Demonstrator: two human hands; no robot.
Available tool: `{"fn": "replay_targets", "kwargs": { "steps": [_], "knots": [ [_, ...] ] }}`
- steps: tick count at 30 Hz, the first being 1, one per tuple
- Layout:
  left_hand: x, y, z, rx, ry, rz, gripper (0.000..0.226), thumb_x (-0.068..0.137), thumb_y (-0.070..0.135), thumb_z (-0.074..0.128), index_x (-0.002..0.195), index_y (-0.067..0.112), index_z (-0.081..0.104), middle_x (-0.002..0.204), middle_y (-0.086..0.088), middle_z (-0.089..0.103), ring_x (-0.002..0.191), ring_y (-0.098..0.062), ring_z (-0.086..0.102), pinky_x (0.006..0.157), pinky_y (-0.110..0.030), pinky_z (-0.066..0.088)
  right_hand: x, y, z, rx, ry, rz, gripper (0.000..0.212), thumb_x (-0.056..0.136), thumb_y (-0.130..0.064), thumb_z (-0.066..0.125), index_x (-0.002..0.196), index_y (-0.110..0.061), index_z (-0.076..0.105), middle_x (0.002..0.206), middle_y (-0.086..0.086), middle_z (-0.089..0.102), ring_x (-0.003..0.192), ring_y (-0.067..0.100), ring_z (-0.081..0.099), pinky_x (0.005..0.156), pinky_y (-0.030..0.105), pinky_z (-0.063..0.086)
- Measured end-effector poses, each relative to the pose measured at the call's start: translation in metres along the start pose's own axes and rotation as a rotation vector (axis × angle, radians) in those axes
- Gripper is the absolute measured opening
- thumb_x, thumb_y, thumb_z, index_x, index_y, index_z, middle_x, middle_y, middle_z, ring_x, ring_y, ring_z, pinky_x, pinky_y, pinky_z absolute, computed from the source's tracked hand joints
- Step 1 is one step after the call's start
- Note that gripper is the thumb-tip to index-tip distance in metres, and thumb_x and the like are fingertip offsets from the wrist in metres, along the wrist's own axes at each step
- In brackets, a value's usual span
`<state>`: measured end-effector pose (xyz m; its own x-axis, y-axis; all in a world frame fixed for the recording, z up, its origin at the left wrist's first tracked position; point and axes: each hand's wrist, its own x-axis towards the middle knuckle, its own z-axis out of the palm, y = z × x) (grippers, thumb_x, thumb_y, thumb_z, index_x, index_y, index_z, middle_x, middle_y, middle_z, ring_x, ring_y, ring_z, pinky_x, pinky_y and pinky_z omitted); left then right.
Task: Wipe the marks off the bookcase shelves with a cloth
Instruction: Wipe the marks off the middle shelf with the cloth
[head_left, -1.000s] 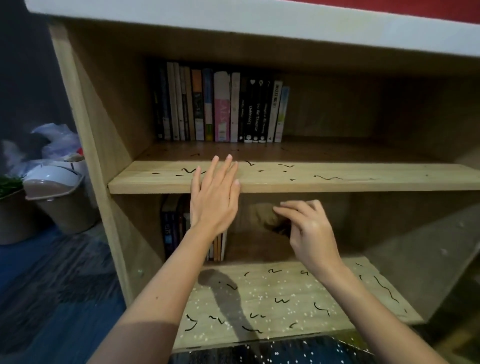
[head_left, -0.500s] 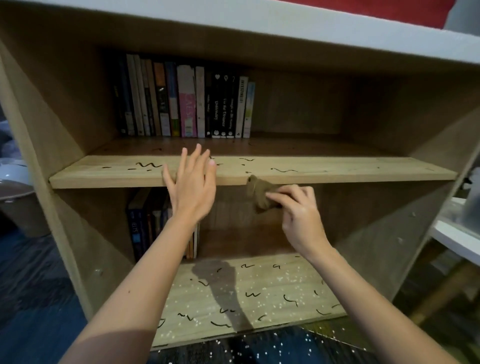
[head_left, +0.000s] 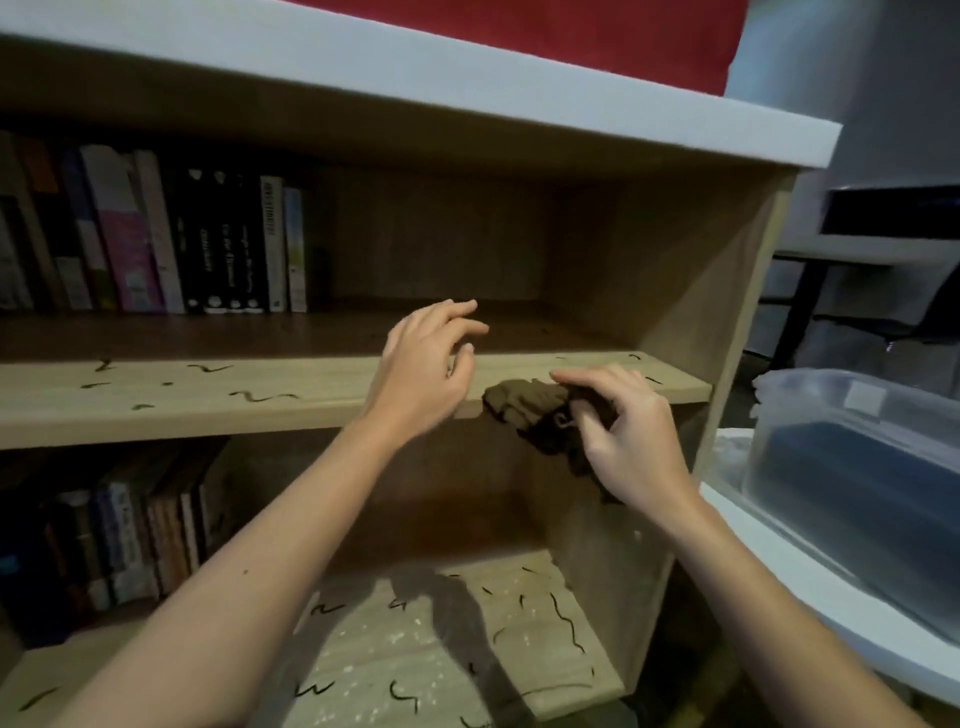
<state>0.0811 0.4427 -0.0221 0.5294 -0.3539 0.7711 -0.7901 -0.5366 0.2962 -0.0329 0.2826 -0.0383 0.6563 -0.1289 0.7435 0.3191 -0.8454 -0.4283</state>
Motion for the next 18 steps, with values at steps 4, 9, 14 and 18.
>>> {"fn": "replay_targets", "kwargs": {
  "steps": [4, 9, 14, 18],
  "knots": [
    [0.031, 0.006, 0.026, 0.08, -0.015, -0.031, 0.029, 0.098, 0.024, 0.04, 0.12, 0.021, 0.059, 0.139, 0.006, 0.046, 0.134, -0.008, 0.029, 0.111, -0.027, 0.006, 0.03, 0.033, -0.025, 0.074, 0.024, 0.014, 0.03, 0.087, -0.003, 0.056, 0.111, -0.019, 0.064, 0.1, -0.011, 0.057, 0.102, 0.005, 0.048, 0.09, 0.011, 0.037],
    [0.032, 0.005, 0.04, 0.195, 0.002, -0.023, 0.046, 0.092, 0.04, 0.029, 0.121, 0.023, 0.059, 0.139, 0.008, 0.046, 0.137, -0.008, 0.027, 0.111, -0.028, -0.007, 0.068, 0.059, -0.045, 0.132, 0.144, -0.032, 0.031, 0.084, -0.001, 0.058, 0.105, -0.021, 0.065, 0.101, -0.007, 0.061, 0.102, 0.015, 0.055, 0.093, 0.035, 0.047],
    [0.032, 0.004, 0.043, 0.304, -0.168, 0.012, 0.038, 0.096, 0.035, 0.036, 0.125, 0.022, 0.056, 0.145, 0.007, 0.04, 0.139, -0.008, 0.023, 0.111, -0.026, 0.001, 0.093, 0.07, -0.068, -0.06, 0.247, 0.027, 0.027, 0.086, -0.005, 0.054, 0.108, -0.017, 0.065, 0.107, -0.002, 0.057, 0.107, 0.017, 0.046, 0.092, 0.027, 0.037],
    [0.036, 0.013, 0.045, 0.232, -0.254, -0.045, 0.032, 0.098, 0.03, 0.038, 0.123, 0.023, 0.057, 0.142, 0.007, 0.042, 0.134, -0.009, 0.029, 0.111, -0.034, 0.018, 0.083, 0.099, -0.05, -0.345, -0.213, 0.256, 0.016, 0.086, -0.026, 0.059, 0.099, -0.035, 0.063, 0.116, 0.005, 0.043, 0.121, 0.029, 0.031, 0.105, 0.045, 0.022]
  ]
}}
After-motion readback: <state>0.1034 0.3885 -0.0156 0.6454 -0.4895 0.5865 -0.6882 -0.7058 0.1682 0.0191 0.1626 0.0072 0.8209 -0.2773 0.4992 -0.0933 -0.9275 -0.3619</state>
